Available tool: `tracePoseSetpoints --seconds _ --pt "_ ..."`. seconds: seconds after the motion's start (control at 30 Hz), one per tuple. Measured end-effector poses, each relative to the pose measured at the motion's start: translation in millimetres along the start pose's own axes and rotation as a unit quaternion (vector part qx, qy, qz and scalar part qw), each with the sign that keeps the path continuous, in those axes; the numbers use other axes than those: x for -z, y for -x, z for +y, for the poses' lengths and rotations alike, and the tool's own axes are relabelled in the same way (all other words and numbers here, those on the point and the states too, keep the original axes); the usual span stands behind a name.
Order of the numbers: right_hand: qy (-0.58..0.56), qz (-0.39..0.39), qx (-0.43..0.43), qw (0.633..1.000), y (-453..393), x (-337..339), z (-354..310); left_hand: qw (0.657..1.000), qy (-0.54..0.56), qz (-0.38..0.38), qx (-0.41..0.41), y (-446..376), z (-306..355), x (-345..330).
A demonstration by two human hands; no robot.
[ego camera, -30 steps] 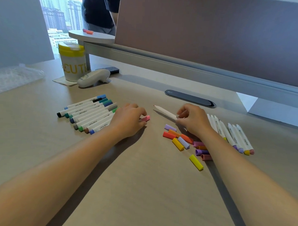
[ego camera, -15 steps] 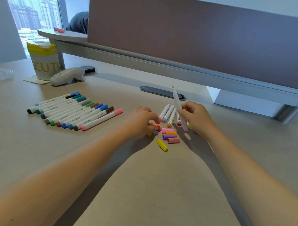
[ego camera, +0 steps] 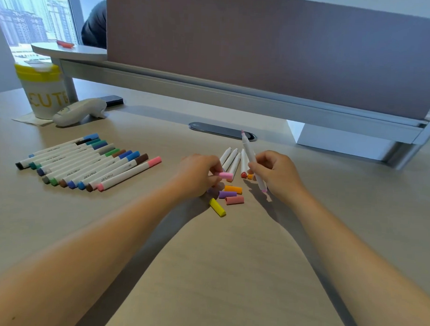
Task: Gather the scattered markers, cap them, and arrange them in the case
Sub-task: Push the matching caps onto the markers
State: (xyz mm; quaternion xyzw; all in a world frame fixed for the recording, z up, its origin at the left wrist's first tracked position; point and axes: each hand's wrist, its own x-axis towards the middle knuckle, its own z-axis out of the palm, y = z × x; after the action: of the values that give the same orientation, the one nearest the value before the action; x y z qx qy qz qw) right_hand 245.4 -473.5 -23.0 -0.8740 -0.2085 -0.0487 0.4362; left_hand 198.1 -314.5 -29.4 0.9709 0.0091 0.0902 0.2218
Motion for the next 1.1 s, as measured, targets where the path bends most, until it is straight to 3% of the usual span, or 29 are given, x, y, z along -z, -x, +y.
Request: tracePoseSetpoints --seconds 0.33,0.67,0.93,1.1 --pt "-0.007 -0.007 0.051 0.999 5.5 -26.9 -23.7 0.977 0.187 0.086 0.05 29.1 -26.1 21.1" --pt "-0.013 -0.046 0.075 0.996 8.0 -54.8 -59.9 0.951 0.252 0.154 0.095 54.9 -58.3 43.7" --pt "-0.015 -0.062 0.096 0.993 14.1 -67.8 -74.1 0.964 0.17 0.151 0.139 64.3 -76.6 53.2" --pt "-0.039 -0.057 0.095 0.993 16.1 -73.1 -81.0 0.979 0.101 0.108 0.14 66.1 -80.4 53.7"
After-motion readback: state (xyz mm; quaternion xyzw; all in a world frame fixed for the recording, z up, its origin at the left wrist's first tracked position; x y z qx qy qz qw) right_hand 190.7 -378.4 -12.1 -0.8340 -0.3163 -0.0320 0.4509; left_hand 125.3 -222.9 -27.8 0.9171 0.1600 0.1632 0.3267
